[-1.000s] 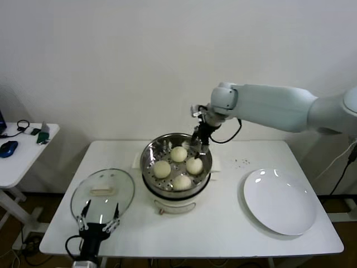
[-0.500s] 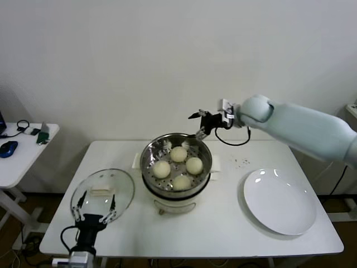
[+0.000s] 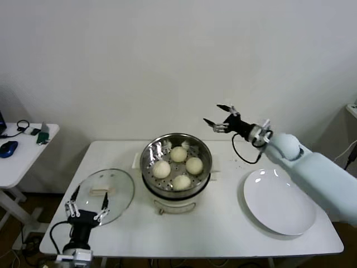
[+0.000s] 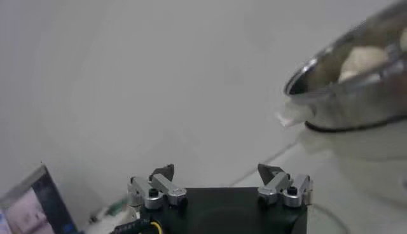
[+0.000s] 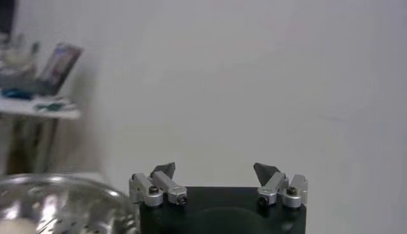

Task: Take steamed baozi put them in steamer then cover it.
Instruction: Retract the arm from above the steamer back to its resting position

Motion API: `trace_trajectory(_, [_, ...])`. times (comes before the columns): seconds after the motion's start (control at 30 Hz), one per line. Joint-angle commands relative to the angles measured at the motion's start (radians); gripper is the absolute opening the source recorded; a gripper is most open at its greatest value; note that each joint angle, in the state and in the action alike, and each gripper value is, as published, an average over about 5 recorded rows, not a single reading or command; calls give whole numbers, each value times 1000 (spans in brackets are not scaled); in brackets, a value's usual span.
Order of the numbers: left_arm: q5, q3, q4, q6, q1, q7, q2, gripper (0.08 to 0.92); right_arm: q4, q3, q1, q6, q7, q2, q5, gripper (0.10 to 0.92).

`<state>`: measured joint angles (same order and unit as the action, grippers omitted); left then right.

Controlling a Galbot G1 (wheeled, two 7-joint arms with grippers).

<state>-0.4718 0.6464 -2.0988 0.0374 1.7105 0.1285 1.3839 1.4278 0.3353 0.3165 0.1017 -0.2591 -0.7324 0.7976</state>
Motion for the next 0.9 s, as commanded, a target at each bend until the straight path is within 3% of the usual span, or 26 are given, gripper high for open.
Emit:
trace_trajectory(0.03, [-616,10,29,59,8,-14,-30,823,117,-643,615,10,151,-62,-115,823])
trace_trajectory(0.33, [-898,-33,202,101,-85,-28,-103,823,162,-852,836,-77,174,-165,-174,823])
trace_trajectory(0.6, [-891,-42,416,61,-237,-17,-108,823,189,-917,917,-109,164,-207,-206,823])
trace_trajectory(0.9, [-905,-39,561,38,-376,15,-114,823,194,-925,933,-104,153,-226,-232,823])
